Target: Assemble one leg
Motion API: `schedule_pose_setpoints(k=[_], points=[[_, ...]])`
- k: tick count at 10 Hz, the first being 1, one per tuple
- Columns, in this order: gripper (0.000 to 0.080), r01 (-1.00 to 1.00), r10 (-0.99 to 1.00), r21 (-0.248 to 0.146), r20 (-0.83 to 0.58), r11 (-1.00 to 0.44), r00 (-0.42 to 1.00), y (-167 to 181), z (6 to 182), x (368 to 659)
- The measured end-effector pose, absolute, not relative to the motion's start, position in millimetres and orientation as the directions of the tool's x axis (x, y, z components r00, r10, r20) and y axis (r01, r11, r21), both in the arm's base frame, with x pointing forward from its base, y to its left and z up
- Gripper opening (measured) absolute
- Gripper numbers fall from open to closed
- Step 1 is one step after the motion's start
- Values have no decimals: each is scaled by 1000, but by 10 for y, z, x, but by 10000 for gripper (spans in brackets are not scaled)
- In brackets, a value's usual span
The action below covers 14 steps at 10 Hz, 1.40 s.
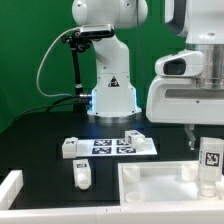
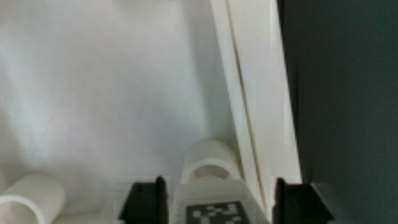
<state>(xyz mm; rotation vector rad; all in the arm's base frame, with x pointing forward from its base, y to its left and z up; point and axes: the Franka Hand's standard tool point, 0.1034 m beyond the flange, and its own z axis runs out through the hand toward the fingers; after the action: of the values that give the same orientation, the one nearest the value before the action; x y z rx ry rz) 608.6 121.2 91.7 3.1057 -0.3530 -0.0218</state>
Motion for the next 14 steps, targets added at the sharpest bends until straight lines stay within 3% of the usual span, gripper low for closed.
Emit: schedule_pose_setpoints(k=[14], points=[[290,-222,-222,28,11,-975,975,1212,848,6060]])
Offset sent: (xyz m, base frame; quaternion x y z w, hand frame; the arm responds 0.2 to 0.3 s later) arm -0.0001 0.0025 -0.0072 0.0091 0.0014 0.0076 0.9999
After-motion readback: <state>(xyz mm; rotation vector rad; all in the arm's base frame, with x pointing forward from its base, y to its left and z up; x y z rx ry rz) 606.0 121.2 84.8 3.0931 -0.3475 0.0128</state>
